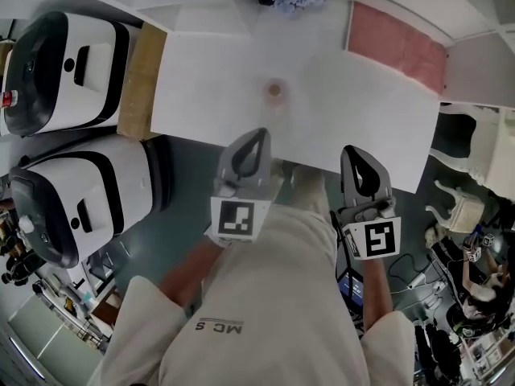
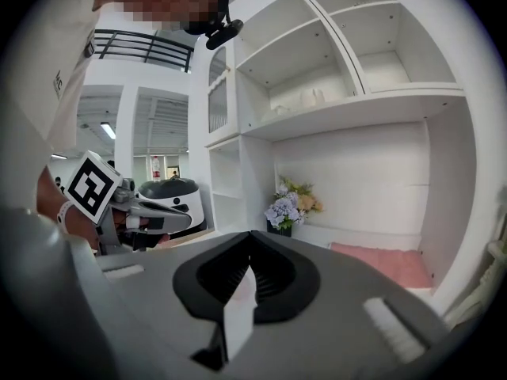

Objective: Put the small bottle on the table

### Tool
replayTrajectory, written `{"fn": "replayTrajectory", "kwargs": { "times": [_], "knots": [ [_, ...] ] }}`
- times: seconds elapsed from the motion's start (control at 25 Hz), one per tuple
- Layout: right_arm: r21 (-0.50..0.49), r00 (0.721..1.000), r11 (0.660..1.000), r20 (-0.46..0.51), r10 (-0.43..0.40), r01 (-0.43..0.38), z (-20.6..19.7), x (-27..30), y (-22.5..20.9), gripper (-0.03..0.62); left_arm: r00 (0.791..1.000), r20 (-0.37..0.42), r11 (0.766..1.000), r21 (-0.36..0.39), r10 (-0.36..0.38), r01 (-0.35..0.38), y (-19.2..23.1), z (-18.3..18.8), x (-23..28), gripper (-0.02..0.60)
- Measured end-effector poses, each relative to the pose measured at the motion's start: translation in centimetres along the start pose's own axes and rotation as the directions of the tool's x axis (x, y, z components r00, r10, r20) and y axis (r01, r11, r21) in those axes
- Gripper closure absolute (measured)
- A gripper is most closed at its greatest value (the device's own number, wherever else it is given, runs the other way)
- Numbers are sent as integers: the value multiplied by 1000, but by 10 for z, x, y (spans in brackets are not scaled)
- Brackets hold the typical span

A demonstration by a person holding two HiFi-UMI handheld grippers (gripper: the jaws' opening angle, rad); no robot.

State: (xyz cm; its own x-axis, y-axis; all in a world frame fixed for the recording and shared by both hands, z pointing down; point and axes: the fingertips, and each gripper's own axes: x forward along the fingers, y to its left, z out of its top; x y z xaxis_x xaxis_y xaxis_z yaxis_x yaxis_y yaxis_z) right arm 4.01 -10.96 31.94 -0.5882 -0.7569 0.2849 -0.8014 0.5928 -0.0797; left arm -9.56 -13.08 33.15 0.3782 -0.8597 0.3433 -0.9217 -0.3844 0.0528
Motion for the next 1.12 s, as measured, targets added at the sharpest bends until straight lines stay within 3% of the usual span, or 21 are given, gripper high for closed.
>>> {"fn": "replayTrajectory", "kwargs": {
  "times": [0.2,0.36,0.52,0.68,1.12],
  "knots": [
    [-1,999,1000,16,-29,29,13,-33,2,600,1000,-18,1000,-19,-15,15,-10,14,-24,581],
    [49,997,996,22,-75,74,15,-48,-6,600,1000,13,1000,-17,-17,17,-9,27,-36,581],
    [66,994,992,19,-106,104,14,-58,-5,600,998,35,998,39,-51,50,-8,37,-46,581],
    [42,996,995,31,-89,87,19,-66,5,600,997,67,999,12,-40,39,-6,45,-54,581],
    [37,999,999,41,-13,12,26,-56,27,600,996,38,996,43,-78,76,-9,45,-55,581]
  ]
}}
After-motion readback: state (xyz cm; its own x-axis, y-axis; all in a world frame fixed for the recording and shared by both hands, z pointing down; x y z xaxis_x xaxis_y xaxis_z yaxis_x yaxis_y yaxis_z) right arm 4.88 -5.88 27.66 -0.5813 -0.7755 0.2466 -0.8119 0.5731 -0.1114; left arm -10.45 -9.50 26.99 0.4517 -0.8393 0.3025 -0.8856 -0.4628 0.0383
